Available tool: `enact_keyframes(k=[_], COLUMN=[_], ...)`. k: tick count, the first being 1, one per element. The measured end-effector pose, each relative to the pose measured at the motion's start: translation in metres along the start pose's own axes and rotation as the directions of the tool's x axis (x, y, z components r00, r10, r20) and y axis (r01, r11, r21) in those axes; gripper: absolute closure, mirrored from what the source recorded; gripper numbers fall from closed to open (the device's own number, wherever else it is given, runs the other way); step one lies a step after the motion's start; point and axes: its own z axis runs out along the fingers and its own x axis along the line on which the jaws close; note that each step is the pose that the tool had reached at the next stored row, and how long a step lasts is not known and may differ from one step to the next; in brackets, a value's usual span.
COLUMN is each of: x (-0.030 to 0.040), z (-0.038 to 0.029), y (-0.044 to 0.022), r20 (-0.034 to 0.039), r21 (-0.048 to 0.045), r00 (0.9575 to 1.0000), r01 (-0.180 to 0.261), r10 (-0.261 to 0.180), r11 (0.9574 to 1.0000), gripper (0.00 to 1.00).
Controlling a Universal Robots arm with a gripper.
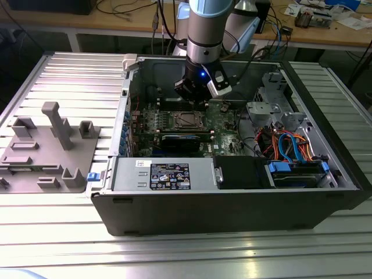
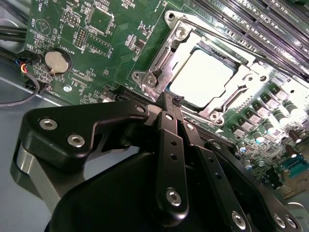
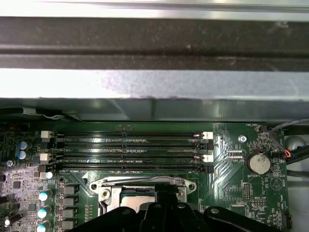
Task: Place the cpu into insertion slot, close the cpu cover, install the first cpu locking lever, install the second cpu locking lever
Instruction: 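Install the second cpu locking lever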
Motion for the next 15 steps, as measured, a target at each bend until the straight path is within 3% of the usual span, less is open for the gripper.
enact_keyframes(k=[9, 15], x=[0.0, 0.0], z=[-0.0001, -0.0006], y=[-0.0008, -0.0052], r20=[0.0, 0.0], r21=[0.0, 0.0001], r00=[1.0, 1.0], r01=[0.0, 0.0], r10=[0.0, 0.0], r11=[1.0, 1.0], gripper=[0.89, 0.89])
